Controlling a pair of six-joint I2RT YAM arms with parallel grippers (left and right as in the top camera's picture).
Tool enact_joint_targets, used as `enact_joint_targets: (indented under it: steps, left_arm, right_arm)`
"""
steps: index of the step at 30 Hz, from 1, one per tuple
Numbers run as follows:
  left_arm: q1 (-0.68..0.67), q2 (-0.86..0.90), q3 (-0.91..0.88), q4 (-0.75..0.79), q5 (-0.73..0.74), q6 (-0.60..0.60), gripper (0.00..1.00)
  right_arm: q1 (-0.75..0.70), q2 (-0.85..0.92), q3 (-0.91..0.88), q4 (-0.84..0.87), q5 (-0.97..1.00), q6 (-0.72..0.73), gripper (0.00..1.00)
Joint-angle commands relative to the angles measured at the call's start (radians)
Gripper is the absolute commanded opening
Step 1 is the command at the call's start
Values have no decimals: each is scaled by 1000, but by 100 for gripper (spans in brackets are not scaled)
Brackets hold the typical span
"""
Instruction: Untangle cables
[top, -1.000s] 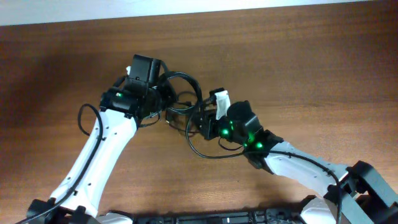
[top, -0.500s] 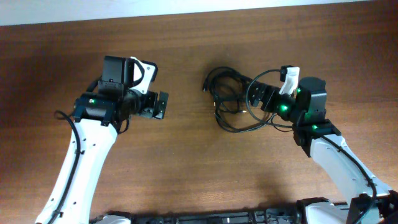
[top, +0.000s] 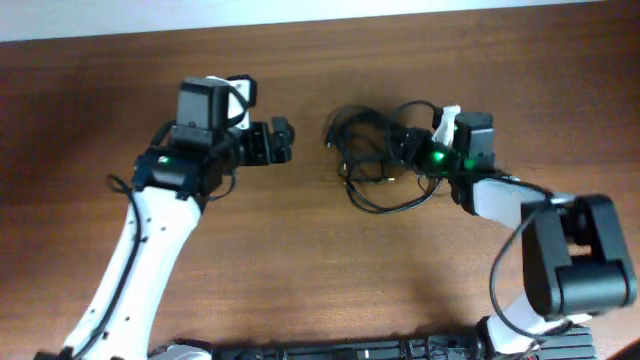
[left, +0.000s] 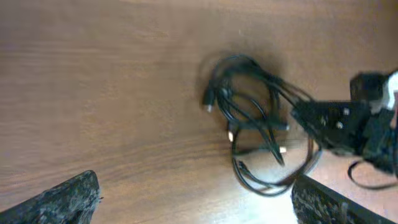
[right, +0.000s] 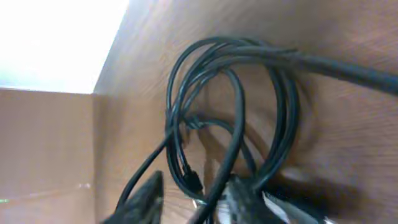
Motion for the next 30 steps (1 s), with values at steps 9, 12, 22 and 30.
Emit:
enact_joint_targets:
  steps: [9,12,22,30]
  left_arm:
    - [-26,144,18,88,-24,-6,99]
    - [-24,144,18,87,-24,-6,99]
    - [-25,144,18,93,-24,-6,99]
    - [-24,144,18,101,-24,22,99]
  right_arm:
    - [35,-157,24,146,-259,-104,99]
    - [-63,-157,24,179,-263,-74,95]
    - [47,-120,24,-256,110,317,68]
    - [150,-134,114,-198,-74,3,4]
